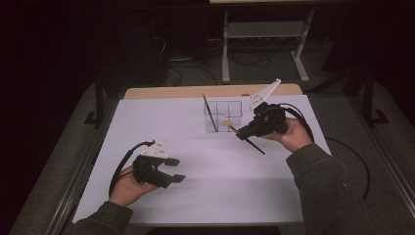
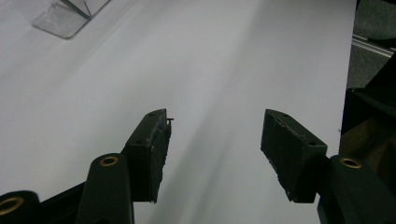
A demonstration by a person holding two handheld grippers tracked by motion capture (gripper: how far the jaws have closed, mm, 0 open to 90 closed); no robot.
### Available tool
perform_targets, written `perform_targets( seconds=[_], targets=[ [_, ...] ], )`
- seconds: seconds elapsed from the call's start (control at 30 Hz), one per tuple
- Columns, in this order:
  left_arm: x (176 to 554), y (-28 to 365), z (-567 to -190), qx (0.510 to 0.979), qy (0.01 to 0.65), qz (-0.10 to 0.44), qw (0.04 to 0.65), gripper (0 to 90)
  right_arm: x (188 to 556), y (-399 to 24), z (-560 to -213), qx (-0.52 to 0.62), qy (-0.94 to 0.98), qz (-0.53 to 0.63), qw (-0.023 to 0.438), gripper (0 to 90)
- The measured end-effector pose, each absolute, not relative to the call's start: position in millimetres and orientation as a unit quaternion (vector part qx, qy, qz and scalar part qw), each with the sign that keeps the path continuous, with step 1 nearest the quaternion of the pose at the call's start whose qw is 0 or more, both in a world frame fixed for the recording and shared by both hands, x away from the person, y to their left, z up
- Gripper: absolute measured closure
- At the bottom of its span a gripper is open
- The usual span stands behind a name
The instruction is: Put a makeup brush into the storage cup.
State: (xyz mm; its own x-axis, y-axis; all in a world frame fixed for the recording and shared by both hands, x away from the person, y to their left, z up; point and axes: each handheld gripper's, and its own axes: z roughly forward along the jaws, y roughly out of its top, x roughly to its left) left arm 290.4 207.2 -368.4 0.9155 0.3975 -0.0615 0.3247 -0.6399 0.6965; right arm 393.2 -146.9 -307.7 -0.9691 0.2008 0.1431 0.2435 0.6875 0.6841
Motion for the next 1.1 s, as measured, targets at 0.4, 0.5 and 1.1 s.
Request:
perform_targets(
  seconds=[0.4,0.5,1.1],
  targets=[
    [288.1,208.4,-372.7,0.905,0.205,0.056,0.368,36.9,404.4,-141.7,-299.5,-0.122,-0.919,-0.374,0.024,82.6],
    [288.1,209.8,-373.0,0.905,0.204,0.057,0.369,36.7,407.1,-141.7,-298.6,-0.126,-0.919,-0.374,0.022,82.6],
    [288.5,215.2,-381.3,0.900,0.215,0.061,0.374,34.2,425.9,-139.6,-290.7,-0.143,-0.916,-0.374,0.015,82.6]
  ],
)
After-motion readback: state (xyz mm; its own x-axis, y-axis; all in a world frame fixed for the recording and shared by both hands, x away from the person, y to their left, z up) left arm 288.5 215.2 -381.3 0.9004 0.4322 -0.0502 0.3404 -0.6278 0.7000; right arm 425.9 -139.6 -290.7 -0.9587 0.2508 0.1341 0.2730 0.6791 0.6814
